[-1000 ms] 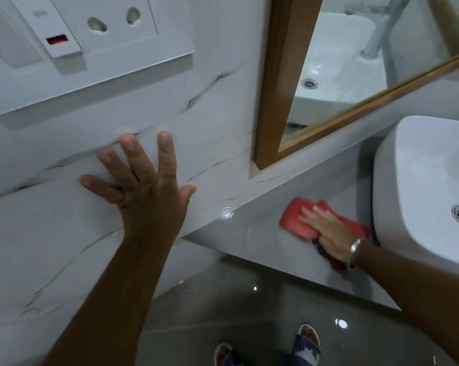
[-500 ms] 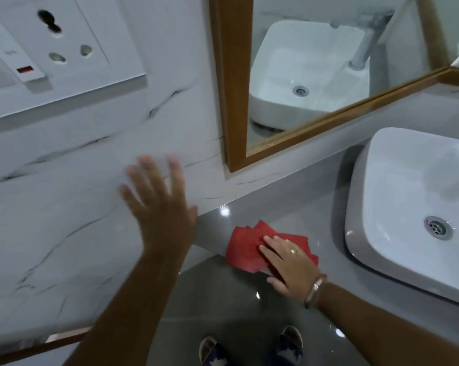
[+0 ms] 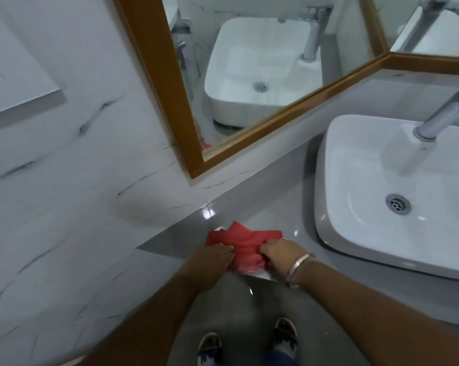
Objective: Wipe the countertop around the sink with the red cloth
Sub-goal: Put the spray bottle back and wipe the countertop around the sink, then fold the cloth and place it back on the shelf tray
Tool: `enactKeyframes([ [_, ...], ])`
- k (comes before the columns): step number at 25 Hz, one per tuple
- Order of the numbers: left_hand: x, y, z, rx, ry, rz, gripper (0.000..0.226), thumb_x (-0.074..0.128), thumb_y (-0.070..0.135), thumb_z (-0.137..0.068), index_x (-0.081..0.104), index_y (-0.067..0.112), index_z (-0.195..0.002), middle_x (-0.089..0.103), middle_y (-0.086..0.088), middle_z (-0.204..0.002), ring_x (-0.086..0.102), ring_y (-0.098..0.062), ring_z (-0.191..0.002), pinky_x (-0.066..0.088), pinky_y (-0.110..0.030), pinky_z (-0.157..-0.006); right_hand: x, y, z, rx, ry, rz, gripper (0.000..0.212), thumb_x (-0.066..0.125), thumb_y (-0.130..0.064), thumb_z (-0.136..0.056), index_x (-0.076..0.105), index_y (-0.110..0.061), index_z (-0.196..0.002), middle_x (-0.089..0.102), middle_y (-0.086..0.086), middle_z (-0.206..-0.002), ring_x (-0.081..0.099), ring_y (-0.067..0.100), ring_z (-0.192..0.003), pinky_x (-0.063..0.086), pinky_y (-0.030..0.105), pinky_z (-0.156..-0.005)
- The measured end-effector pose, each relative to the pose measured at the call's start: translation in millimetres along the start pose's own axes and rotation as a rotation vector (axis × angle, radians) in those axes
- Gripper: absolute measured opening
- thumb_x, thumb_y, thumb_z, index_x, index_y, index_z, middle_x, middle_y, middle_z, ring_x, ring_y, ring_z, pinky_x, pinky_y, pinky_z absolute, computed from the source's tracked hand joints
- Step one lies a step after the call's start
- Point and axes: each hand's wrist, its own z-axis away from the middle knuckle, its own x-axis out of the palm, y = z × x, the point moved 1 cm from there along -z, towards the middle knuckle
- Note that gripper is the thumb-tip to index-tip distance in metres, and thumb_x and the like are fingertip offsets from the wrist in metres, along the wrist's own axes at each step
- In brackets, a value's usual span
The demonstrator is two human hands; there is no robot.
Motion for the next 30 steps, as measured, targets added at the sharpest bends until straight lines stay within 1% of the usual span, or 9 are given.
enactKeyframes([
  [3, -24, -9, -3, 0.004, -0.037, 0.035, 0.030, 0.044, 0.018, -0.098, 0.056, 0.013, -0.125, 0.060, -0.012, -0.130, 0.057, -0.034, -0.117, 0.044, -0.042, -0.096, -20, -5, 7, 0.082, -0.039, -0.117, 0.021, 0.054, -0.021, -0.094, 0.059, -0.014, -0.113, 0.065, 0.011, -0.115, 0.063, 0.031, -0.104, 0.050, 0.038, -0.090],
  [6, -60, -8, -4, 0.034, 0.065, 0.097, 0.019, 0.052, 0.022, -0.094, 0.055, 0.019, -0.112, 0.066, -0.009, -0.108, 0.064, -0.030, -0.093, 0.053, -0.043, -0.083, -34, -16, 36, 0.120, 0.116, -0.292, 0.020, 0.051, -0.025, -0.090, 0.054, -0.014, -0.106, 0.064, 0.013, -0.106, 0.061, 0.031, -0.093, 0.044, 0.033, -0.081],
  [8, -78, -2, -1, 0.173, 0.100, 0.084, 0.008, 0.050, 0.029, -0.094, 0.052, 0.022, -0.098, 0.065, -0.004, -0.093, 0.066, -0.025, -0.080, 0.056, -0.043, -0.073, -34, -26, 68, 0.110, 0.237, -0.318, 0.027, 0.041, -0.027, -0.087, 0.053, -0.010, -0.105, 0.063, 0.015, -0.100, 0.058, 0.033, -0.088, 0.042, 0.035, -0.077],
  [13, -99, 48, -3, 0.571, 0.016, -0.189, 0.029, 0.049, 0.045, -0.099, 0.057, 0.020, -0.112, 0.061, -0.004, -0.109, 0.060, -0.021, -0.093, 0.049, -0.036, -0.079, -16, -30, 162, 0.233, 0.250, -0.357, 0.032, 0.050, -0.039, -0.097, 0.056, -0.010, -0.109, 0.062, 0.011, -0.105, 0.057, 0.027, -0.093, 0.043, 0.038, -0.082],
  [17, -94, 164, -22, 0.778, 0.033, -0.344, 0.019, 0.054, 0.031, -0.097, 0.063, 0.018, -0.108, 0.056, -0.009, -0.112, 0.059, -0.030, -0.101, 0.050, -0.044, -0.081, 30, -15, 256, 0.557, 0.211, -0.402, 0.019, 0.069, -0.025, -0.083, 0.055, -0.019, -0.095, 0.062, 0.008, -0.105, 0.058, 0.028, -0.097, 0.042, 0.033, -0.080],
  [21, -60, 304, -30, 0.928, -0.033, -0.363, 0.016, 0.058, 0.025, -0.093, 0.065, 0.017, -0.105, 0.058, -0.005, -0.123, 0.062, -0.030, -0.103, 0.053, -0.042, -0.078, 106, -1, 362, 0.934, 0.248, -0.576, 0.023, 0.065, -0.017, -0.078, 0.045, -0.026, -0.085, 0.066, 0.007, -0.096, 0.062, 0.030, -0.088, 0.041, 0.032, -0.068],
  [24, -20, 419, -25, 0.999, -0.180, -0.405, 0.010, 0.060, 0.030, -0.093, 0.060, 0.021, -0.096, 0.066, -0.002, -0.106, 0.066, -0.027, -0.097, 0.050, -0.038, -0.074, 169, 5, 456, 1.133, 0.296, -0.704, 0.021, 0.059, -0.014, -0.080, 0.050, -0.025, -0.095, 0.068, 0.010, -0.101, 0.063, 0.034, -0.095, 0.046, 0.035, -0.074],
  [27, 1, 527, -14, 1.076, -0.246, -0.419, 0.019, 0.069, 0.039, -0.086, 0.056, 0.025, -0.087, 0.069, 0.000, -0.099, 0.066, -0.025, -0.093, 0.045, -0.033, -0.069, 206, 14, 543, 1.220, 0.356, -0.788, 0.047, 0.057, -0.015, -0.087, 0.054, -0.022, -0.133, 0.064, 0.014, -0.127, 0.059, 0.035, -0.116, 0.046, 0.037, -0.094],
  [30, 0, 632, -14, 1.177, -0.209, -0.378, 0.023, 0.073, 0.035, -0.079, 0.053, 0.025, -0.082, 0.069, -0.005, -0.096, 0.067, -0.030, -0.092, 0.042, -0.031, -0.067, 225, 42, 628, 1.316, 0.414, -0.741, 0.032, 0.060, -0.022, -0.089, 0.064, -0.022, -0.121, 0.064, 0.012, -0.111, 0.061, 0.034, -0.104, 0.047, 0.037, -0.088],
])
